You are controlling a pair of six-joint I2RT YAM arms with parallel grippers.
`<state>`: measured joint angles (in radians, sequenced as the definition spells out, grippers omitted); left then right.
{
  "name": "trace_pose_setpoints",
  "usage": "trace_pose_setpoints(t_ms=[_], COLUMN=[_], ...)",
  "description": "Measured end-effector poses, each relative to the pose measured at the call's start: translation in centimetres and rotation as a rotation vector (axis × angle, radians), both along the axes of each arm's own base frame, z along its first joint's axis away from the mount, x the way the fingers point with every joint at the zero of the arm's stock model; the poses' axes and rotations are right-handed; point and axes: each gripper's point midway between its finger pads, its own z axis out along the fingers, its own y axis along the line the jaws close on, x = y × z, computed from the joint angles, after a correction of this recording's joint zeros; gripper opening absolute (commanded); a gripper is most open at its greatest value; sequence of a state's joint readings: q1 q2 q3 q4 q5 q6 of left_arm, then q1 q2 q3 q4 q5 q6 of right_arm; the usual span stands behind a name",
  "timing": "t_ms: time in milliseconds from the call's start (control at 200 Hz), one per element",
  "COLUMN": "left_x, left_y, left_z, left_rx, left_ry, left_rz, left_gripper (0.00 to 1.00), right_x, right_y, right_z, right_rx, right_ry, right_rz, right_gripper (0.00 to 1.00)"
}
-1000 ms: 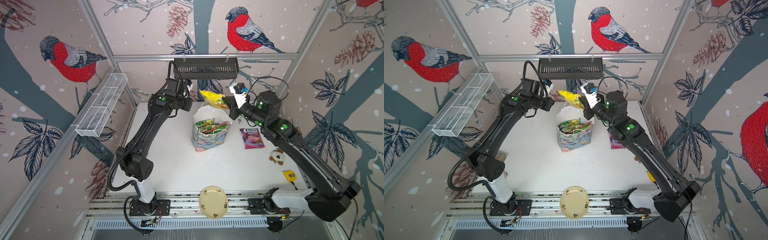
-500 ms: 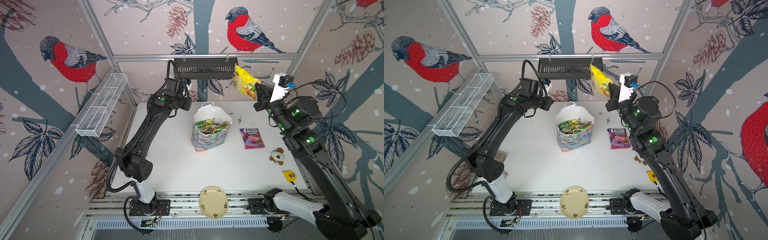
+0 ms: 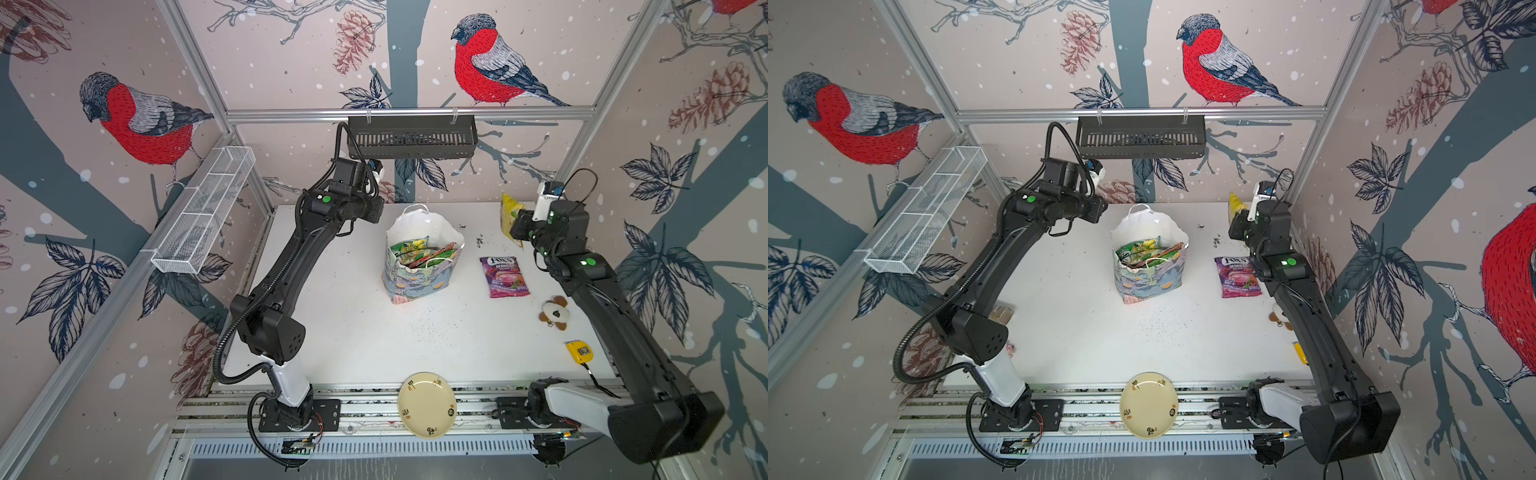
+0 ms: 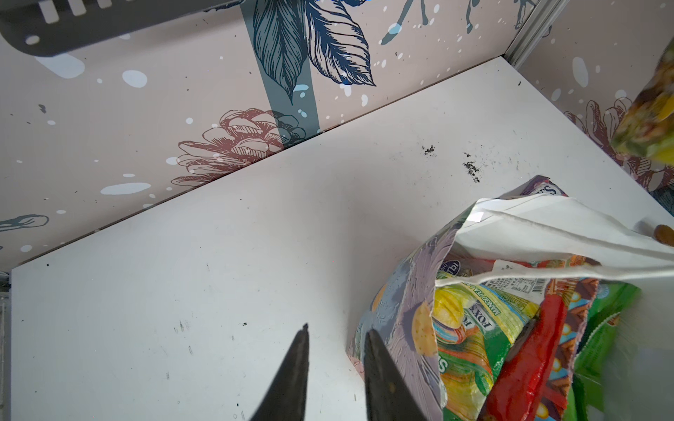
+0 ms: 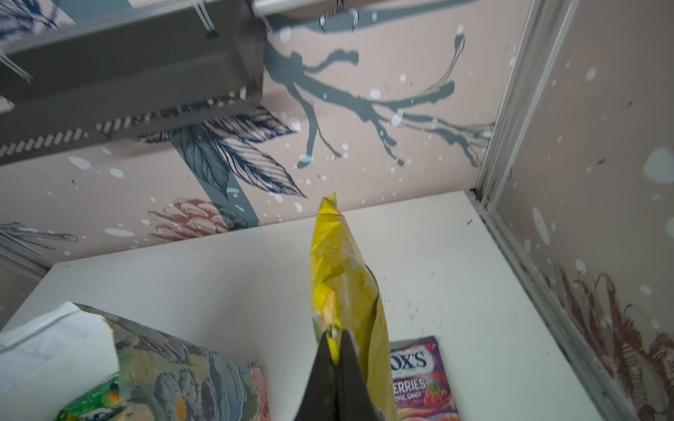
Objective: Take the snacks out of the paper bag
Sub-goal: 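Lower the yellow chip packet beside the purple packet and release it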
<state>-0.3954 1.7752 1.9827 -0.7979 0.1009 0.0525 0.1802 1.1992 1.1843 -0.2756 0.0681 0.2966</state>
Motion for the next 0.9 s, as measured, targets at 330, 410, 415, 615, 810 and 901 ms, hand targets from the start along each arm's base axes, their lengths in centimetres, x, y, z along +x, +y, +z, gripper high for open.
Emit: trace_pose_setpoints(t_ms=[330,410,415,615,810,901], left_x=[-0.1,-0.1,-0.1,-0.2,-0.3,-0.2], left_y=[0.1,0.1,0.1,0.2,0.2,0.2], left_z=[-0.7,-0.7,-0.7,-1.0,-1.0,-0.9], left_rx=[0.005,0.006,0.006,0.009,0.009,0.01], left_ry=[0.015,0.016,0.016,0.023,0.023,0.021], left_rz=[0.004,0.004,0.004,0.005,0.005,0.006], left_gripper=[0.29,0.29,0.29,0.29,0.29,0.28], right_x=[2.7,3.6,3.6,5.2,6.4,6.4], right_y=[3.6,4.5,4.6,5.6,5.6,5.4], right_z=[-10.4,-11.5,-11.6,-14.7,-17.7,-19.5], right_rx=[0.326,0.407,0.413,0.573,0.626,0.623], right_ry=[0.229,0.251,0.252,0.304,0.35,0.393], right_rz=[0.127,0.154,0.157,0.178,0.163,0.138], right_gripper=[0.0,0.0,0.0,0.0,0.03,0.03])
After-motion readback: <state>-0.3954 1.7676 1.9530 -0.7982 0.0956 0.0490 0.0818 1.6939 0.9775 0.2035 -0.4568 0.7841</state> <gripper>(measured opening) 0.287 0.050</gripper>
